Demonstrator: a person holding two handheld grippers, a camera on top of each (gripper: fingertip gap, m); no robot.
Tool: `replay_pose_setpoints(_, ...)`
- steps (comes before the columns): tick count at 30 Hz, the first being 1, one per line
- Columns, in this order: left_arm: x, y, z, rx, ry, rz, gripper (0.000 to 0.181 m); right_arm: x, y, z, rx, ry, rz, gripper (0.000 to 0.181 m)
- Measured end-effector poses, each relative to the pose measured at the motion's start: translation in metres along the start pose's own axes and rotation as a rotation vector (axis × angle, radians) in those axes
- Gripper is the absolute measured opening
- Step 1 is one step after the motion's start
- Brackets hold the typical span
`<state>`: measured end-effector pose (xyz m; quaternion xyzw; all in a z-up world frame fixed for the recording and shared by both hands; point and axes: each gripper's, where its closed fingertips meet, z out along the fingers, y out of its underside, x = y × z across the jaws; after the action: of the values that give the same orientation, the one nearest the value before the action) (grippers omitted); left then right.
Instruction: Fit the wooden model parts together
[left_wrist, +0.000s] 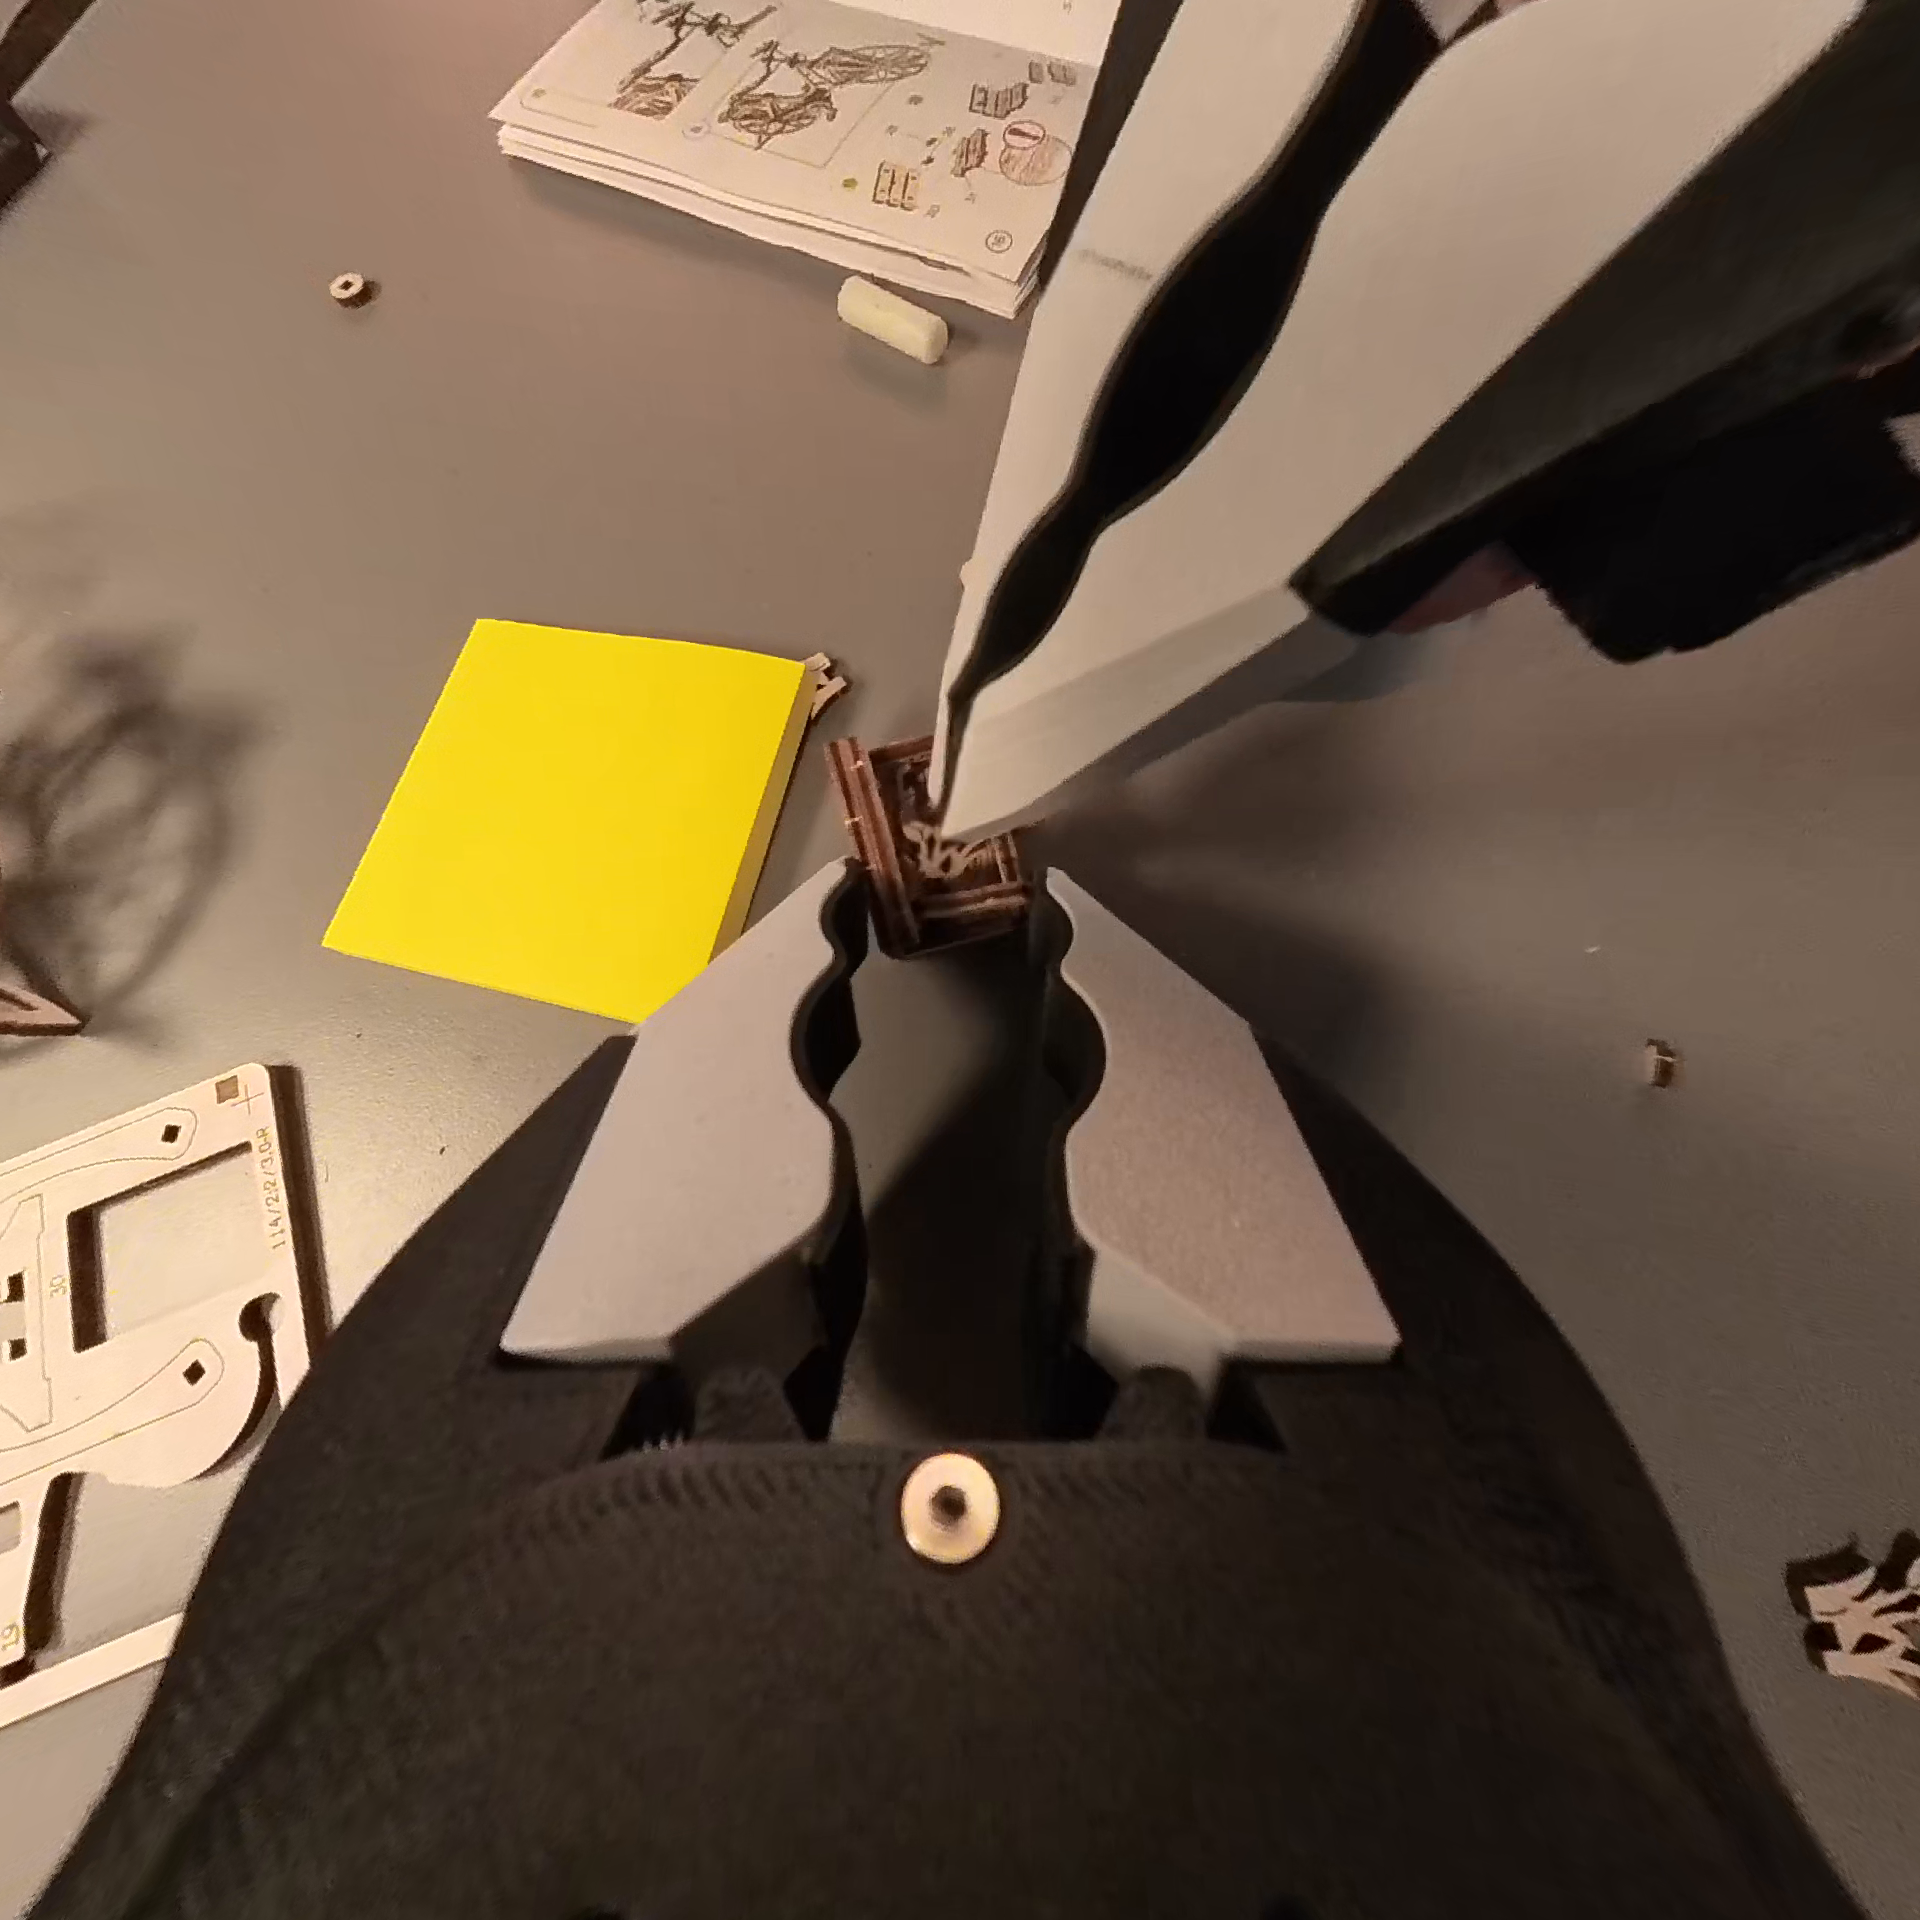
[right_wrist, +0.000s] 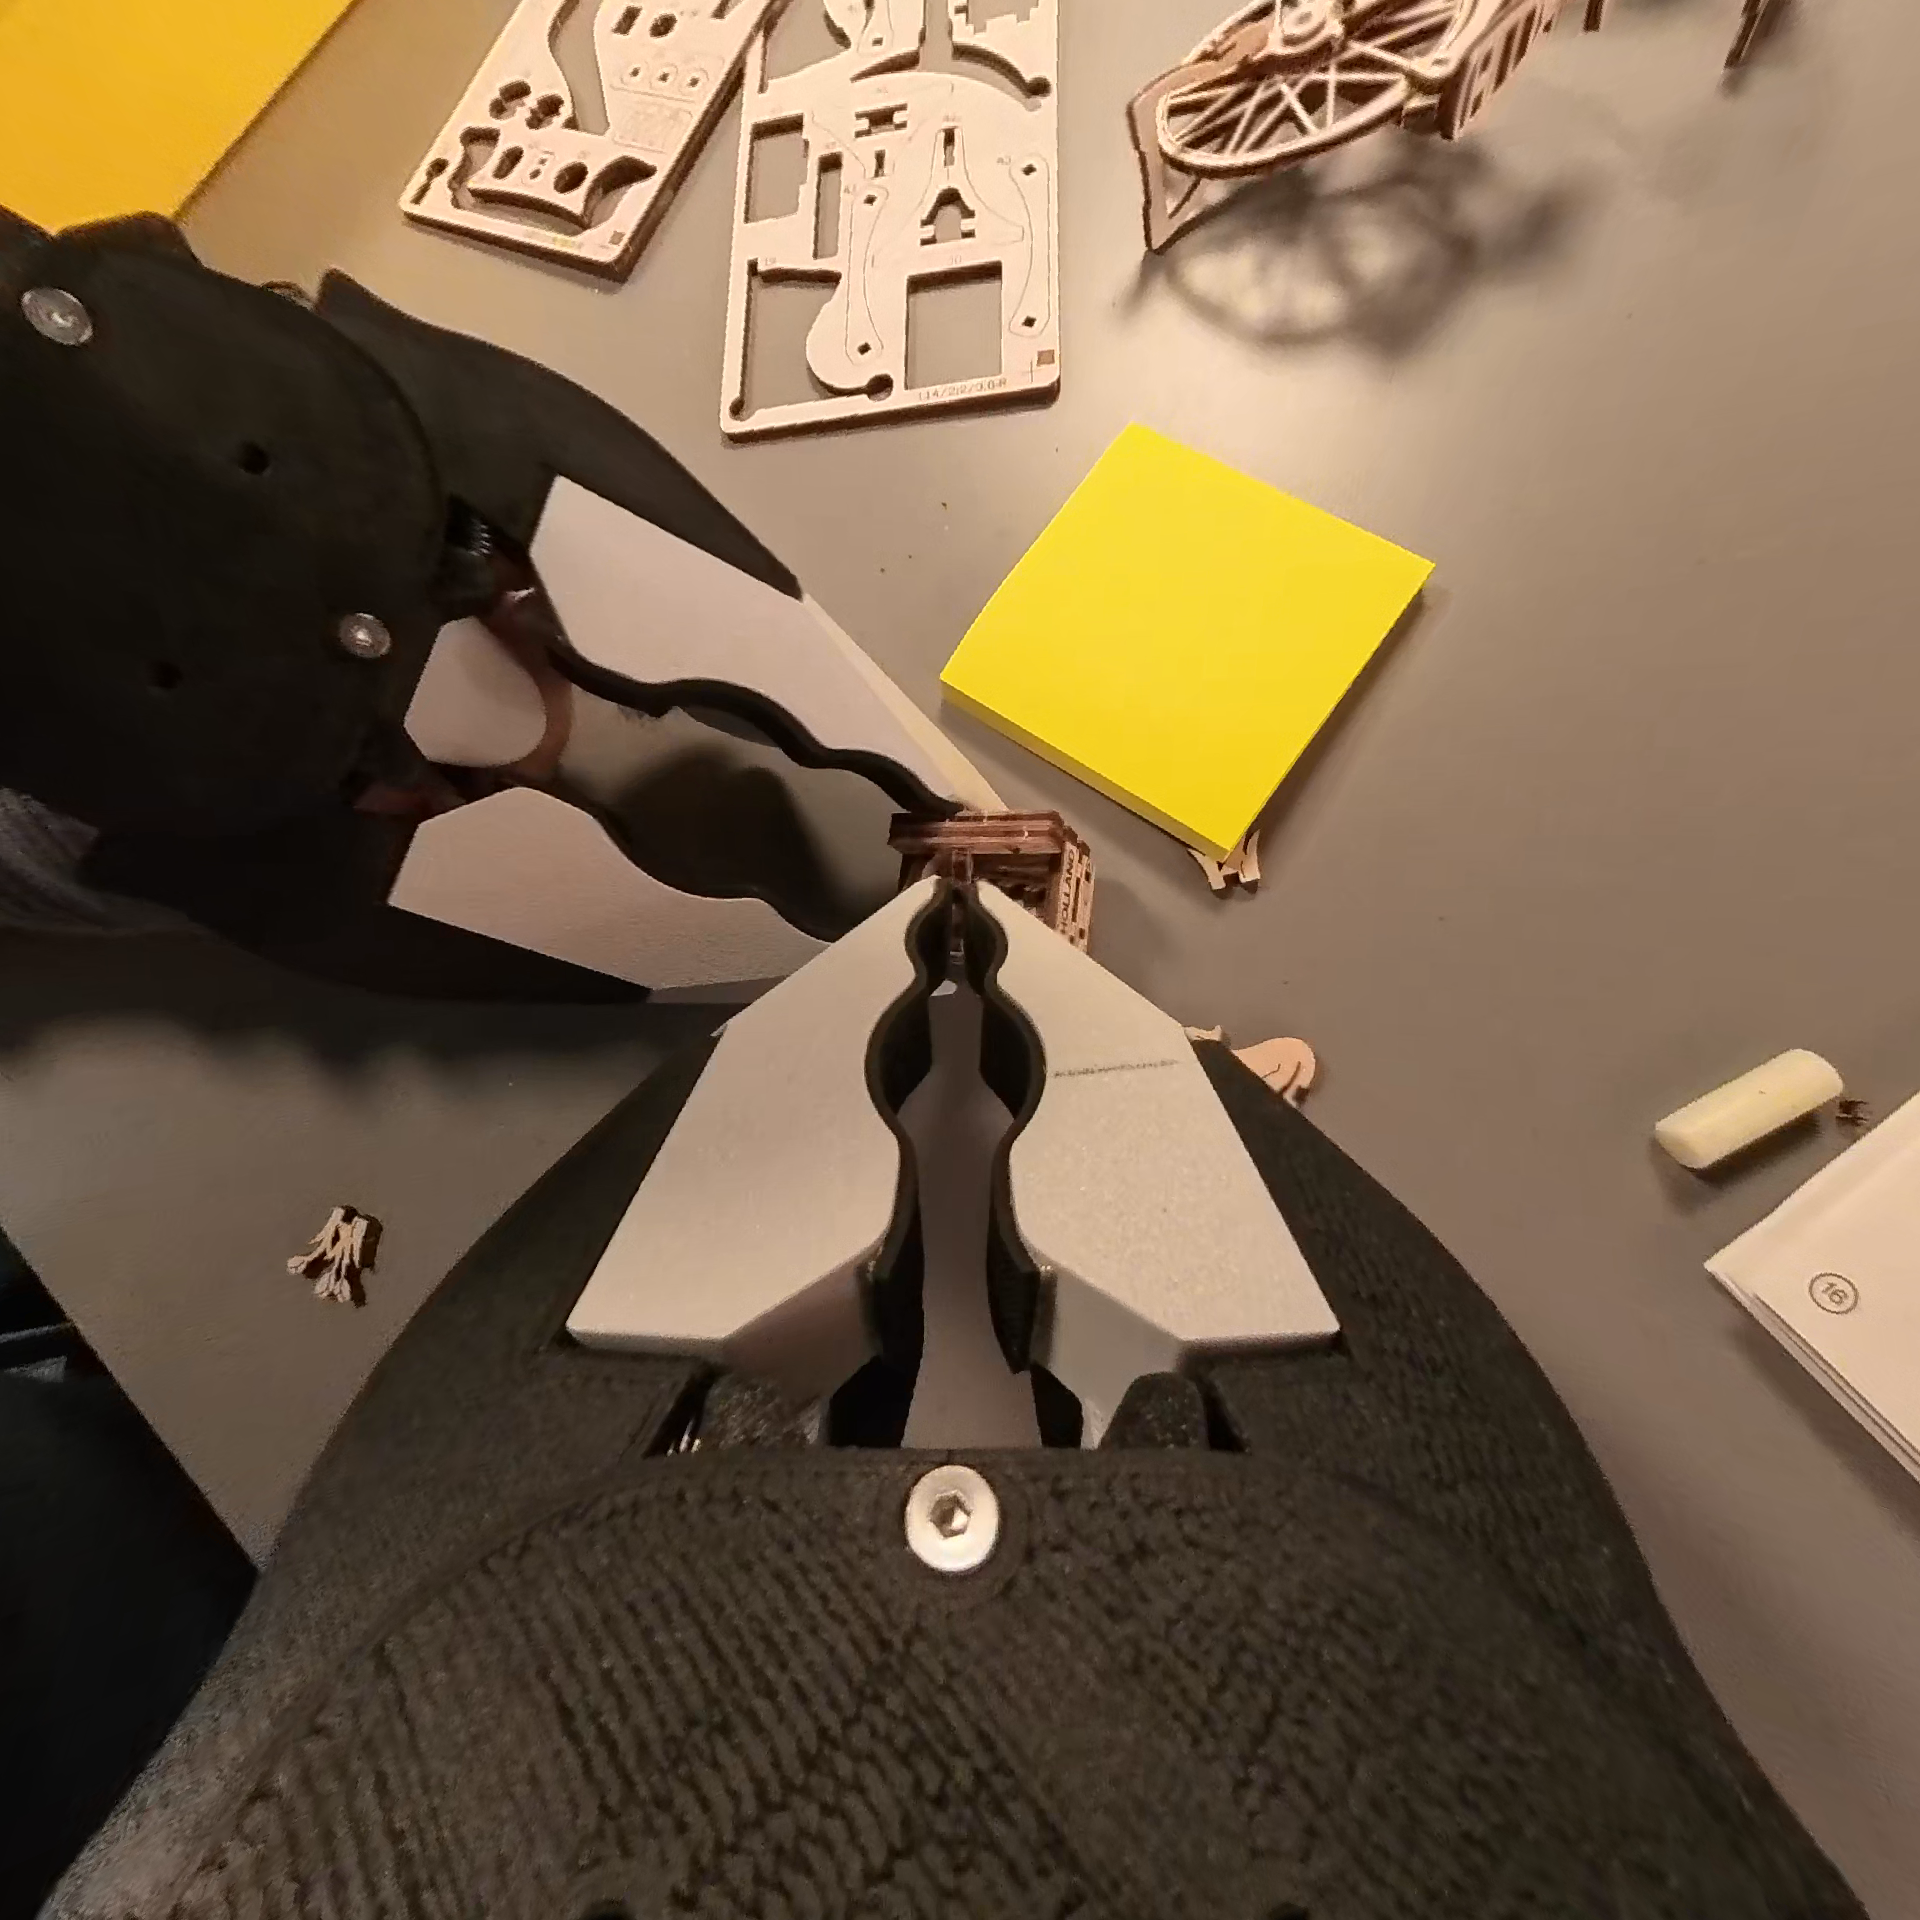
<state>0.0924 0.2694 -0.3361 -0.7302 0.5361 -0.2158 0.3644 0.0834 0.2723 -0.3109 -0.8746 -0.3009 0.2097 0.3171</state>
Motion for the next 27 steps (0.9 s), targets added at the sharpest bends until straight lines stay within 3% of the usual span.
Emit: replay_pose_setpoints(27, -0.0011, 0.0, 0.0006, -0.003, 0.014, -0.032, 0.029, 0.0038, -0.0039, -0.0009, 0.147, 0.053, 0.03, 0.0)
